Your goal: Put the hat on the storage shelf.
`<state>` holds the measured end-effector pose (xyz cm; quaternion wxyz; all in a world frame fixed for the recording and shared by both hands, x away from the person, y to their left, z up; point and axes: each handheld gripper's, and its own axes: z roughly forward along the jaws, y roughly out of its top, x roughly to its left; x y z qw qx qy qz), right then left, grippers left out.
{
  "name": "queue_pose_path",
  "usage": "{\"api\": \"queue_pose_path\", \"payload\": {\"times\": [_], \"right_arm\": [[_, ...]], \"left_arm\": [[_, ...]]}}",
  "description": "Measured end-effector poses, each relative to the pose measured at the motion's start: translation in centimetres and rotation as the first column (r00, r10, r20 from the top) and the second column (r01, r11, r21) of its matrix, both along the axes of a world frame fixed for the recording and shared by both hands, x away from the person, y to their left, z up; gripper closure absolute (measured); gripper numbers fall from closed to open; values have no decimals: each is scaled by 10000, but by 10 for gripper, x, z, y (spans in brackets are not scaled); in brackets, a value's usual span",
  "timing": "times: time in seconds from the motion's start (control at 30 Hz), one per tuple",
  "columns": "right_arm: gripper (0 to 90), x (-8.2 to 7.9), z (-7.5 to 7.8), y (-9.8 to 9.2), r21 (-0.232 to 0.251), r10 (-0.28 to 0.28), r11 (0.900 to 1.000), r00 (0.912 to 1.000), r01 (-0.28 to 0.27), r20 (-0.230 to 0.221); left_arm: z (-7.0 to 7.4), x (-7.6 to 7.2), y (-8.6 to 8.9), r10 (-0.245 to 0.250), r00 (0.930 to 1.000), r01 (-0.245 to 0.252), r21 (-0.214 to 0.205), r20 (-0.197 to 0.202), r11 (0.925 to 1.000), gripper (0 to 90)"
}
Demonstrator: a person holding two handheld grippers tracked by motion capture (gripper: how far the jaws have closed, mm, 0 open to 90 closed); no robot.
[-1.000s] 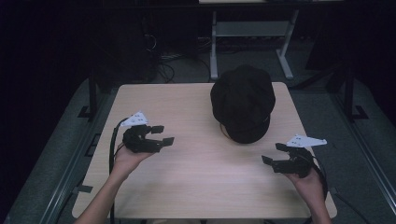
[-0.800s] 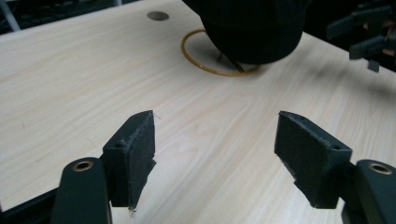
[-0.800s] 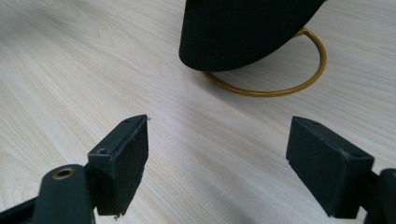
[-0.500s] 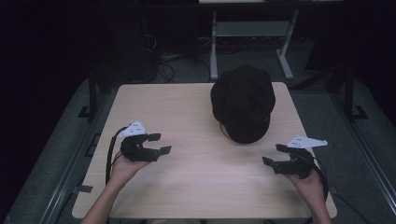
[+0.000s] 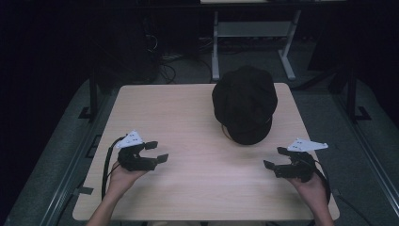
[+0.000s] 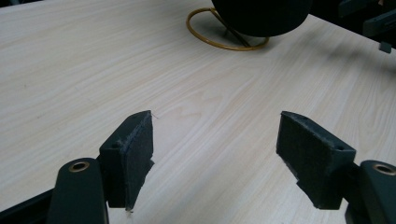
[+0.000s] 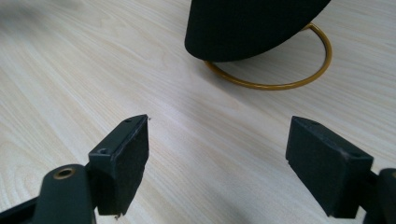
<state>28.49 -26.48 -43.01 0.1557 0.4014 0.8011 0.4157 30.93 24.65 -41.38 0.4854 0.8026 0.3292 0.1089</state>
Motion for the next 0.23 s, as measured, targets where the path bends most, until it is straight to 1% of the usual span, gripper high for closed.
{"api": "queue_pose_path", "payload": {"times": [0.03,0.1,0.13,0.2,0.23], "right_arm": [[211,0,0,0,0,0,10000,10000,0,0],[211,0,-1,0,-49,50,10000,10000,-50,5],[211,0,-1,0,-48,70,10000,10000,-70,12],[210,0,-2,2,-81,168,9998,9998,-168,48],[210,0,-2,2,-81,168,9998,9998,-168,48]], "left_arm": [[0,0,0,0,10000,0,0,0,10000,271],[-3,-2,2,16,10000,-18,-247,-74,9997,271],[-6,-4,3,-60,9999,57,-302,-93,9995,271],[-10,-7,2,-54,10000,53,-108,-80,9999,271],[-10,-7,2,-54,10000,53,-108,-80,9999,271]]}}
